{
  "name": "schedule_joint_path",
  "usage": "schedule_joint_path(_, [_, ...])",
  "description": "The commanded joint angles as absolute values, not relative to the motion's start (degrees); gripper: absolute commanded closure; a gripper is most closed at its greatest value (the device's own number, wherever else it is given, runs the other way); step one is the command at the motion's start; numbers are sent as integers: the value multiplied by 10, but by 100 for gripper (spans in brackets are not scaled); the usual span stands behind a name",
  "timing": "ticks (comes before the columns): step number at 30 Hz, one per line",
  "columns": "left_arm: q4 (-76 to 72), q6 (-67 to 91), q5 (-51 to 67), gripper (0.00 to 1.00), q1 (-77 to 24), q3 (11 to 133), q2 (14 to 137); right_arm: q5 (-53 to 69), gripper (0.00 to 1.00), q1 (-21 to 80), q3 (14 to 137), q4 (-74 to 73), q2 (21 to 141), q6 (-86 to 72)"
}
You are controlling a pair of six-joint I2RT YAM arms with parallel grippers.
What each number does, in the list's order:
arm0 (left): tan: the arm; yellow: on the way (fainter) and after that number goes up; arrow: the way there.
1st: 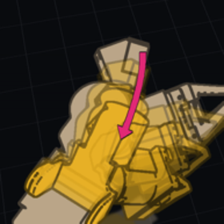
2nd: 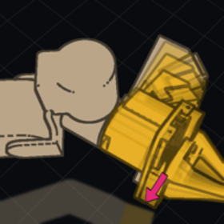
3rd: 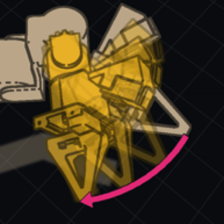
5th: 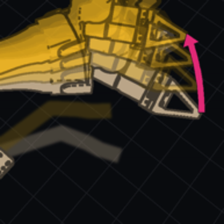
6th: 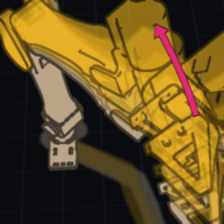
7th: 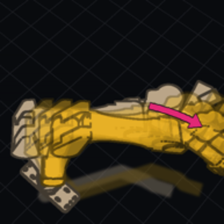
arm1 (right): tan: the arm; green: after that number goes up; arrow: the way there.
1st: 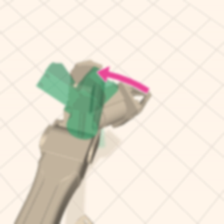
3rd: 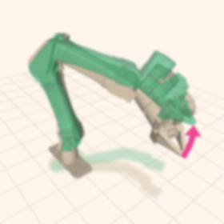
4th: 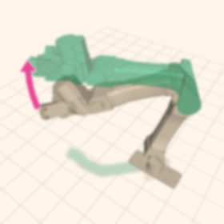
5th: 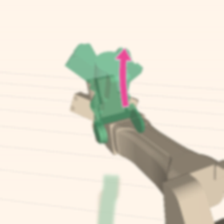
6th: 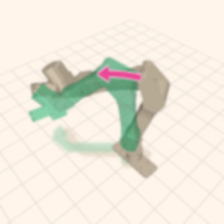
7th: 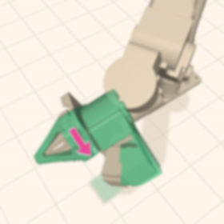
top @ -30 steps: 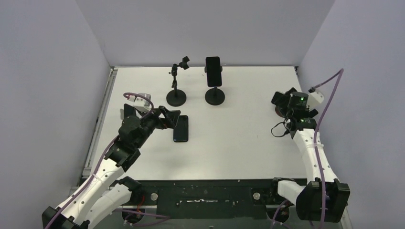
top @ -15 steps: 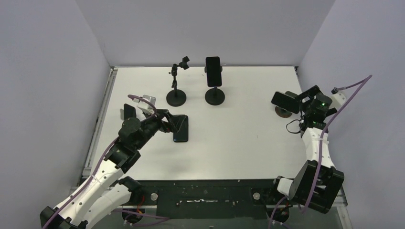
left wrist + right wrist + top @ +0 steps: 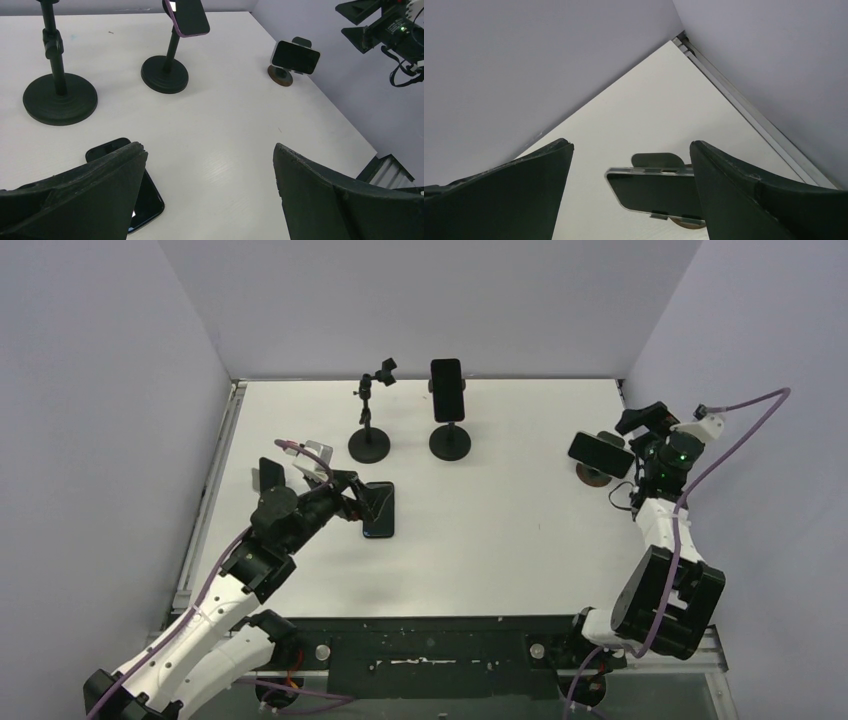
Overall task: Remove the phone from the phone stand
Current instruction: Pick up the phone stand with the phone at the center of the board.
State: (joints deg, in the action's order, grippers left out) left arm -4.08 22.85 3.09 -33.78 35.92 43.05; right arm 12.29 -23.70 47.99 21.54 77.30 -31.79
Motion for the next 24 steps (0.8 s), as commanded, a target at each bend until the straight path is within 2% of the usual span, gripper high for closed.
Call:
schedule_joint_path(1, [-61,217,40,3,-344,368,432,166,10,-277,401,340,763,-345])
schedule_joint_path(9, [-60,216,33,3,-370,369,429,200,10,-330,295,453,765,-386])
schedule_joint_path(24, [-61,215,36,3,-375,370,424,317,16,-363,330,525,870,-419])
